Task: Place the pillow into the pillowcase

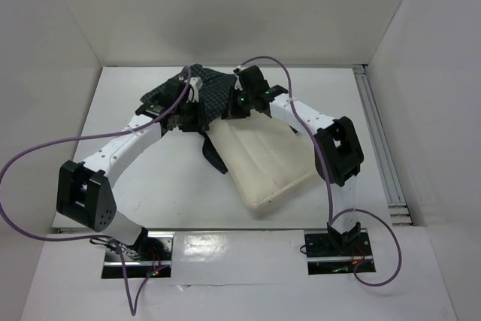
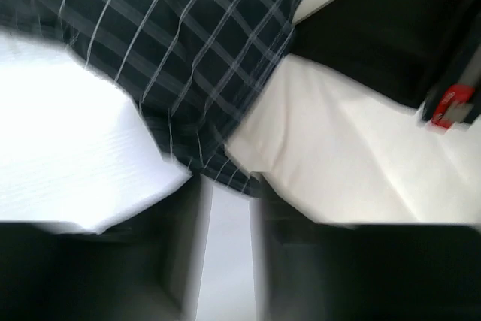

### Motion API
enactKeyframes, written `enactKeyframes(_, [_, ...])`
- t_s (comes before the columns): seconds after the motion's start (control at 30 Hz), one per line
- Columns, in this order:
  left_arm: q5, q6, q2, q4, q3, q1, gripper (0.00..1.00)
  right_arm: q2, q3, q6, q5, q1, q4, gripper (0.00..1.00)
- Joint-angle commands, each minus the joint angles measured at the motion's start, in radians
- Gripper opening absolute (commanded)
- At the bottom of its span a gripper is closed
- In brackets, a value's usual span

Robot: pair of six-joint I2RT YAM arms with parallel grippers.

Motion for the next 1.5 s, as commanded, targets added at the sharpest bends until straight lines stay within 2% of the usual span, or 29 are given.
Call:
enactKeyframes(0.0, [-0.088, -0.091, -0.076, -0.110, -0.013, 0.039, 0.80, -0.033, 0.007, 0.017, -0.016, -0.022, 0.173, 0.00])
enactKeyframes(0.03, [-0.102, -0.113, -0.077, -0.110, -0.042, 0.076, 0.89, -0.047, 0.007, 0.017, -0.025, -0.033, 0.173, 0.00])
enactKeyframes(0.13, [-0.093, -0.173, -0.133, -0.041, -0.178, 0.104, 0.93, -0.058, 0.007, 0.006, -0.053, -0.044, 0.161, 0.00])
enactKeyframes(0.2, [-0.093, -0.223, -0.171, 0.022, -0.301, 0.104, 0.91, -0.058, -0.002, 0.006, -0.079, -0.044, 0.161, 0.00])
enactKeyframes(0.23, [-0.077, -0.233, -0.172, 0.095, -0.335, 0.113, 0.88, -0.067, -0.002, 0.006, -0.092, -0.044, 0.161, 0.00])
enactKeyframes(0.33, [-0.045, -0.275, -0.152, 0.183, -0.418, 0.113, 0.84, -0.067, -0.002, 0.006, -0.114, -0.044, 0.170, 0.00])
enactKeyframes(0.43, [-0.031, -0.276, -0.110, 0.297, -0.436, 0.101, 0.84, -0.067, -0.002, 0.006, -0.123, -0.044, 0.161, 0.00])
enactKeyframes(0.5, [-0.083, -0.266, -0.060, 0.370, -0.436, 0.067, 0.84, -0.067, 0.007, -0.003, -0.134, -0.053, 0.161, 0.00])
enactKeyframes(0.6, [-0.132, -0.257, 0.018, 0.412, -0.427, 0.055, 0.85, -0.067, 0.007, -0.003, -0.145, -0.053, 0.161, 0.00])
enactKeyframes(0.87, [-0.143, -0.257, 0.166, 0.539, -0.384, 0.044, 0.85, -0.067, 0.016, -0.003, -0.145, -0.053, 0.152, 0.00])
enactKeyframes(0.97, [-0.143, -0.257, 0.190, 0.590, -0.358, 0.044, 0.81, -0.067, 0.025, -0.003, -0.166, -0.062, 0.142, 0.00])
enactKeyframes(1.0, [-0.133, -0.257, 0.206, 0.602, -0.343, 0.044, 0.78, -0.067, 0.025, -0.003, -0.166, -0.062, 0.142, 0.00])
enactKeyframes(1.1, [-0.114, -0.257, 0.235, 0.602, -0.306, 0.044, 0.60, -0.067, 0.025, -0.003, -0.166, -0.062, 0.142, 0.00])
enactKeyframes(1.13, [-0.100, -0.257, 0.235, 0.602, -0.292, 0.044, 0.48, -0.067, 0.035, -0.003, -0.166, -0.062, 0.142, 0.00])
enactKeyframes(1.17, [-0.082, -0.257, 0.235, 0.602, -0.292, 0.044, 0.20, -0.067, 0.035, -0.003, -0.166, -0.062, 0.133, 0.00])
enactKeyframes(1.2, [-0.068, -0.257, 0.235, 0.602, -0.292, 0.044, 0.03, -0.067, 0.035, -0.003, -0.166, -0.062, 0.133, 0.00])
enactKeyframes(1.23, [-0.041, -0.268, 0.221, 0.588, -0.282, 0.044, 0.00, -0.067, 0.047, -0.003, -0.166, -0.062, 0.133, 0.00])
enactKeyframes(1.33, [0.035, -0.277, 0.149, 0.619, -0.318, 0.044, 0.00, -0.067, 0.079, -0.003, -0.143, -0.062, 0.113, 0.00])
enactKeyframes(1.47, [0.243, -0.300, -0.004, 0.683, -0.396, 0.044, 0.00, -0.029, 0.180, -0.029, -0.051, -0.047, 0.026, 0.00])
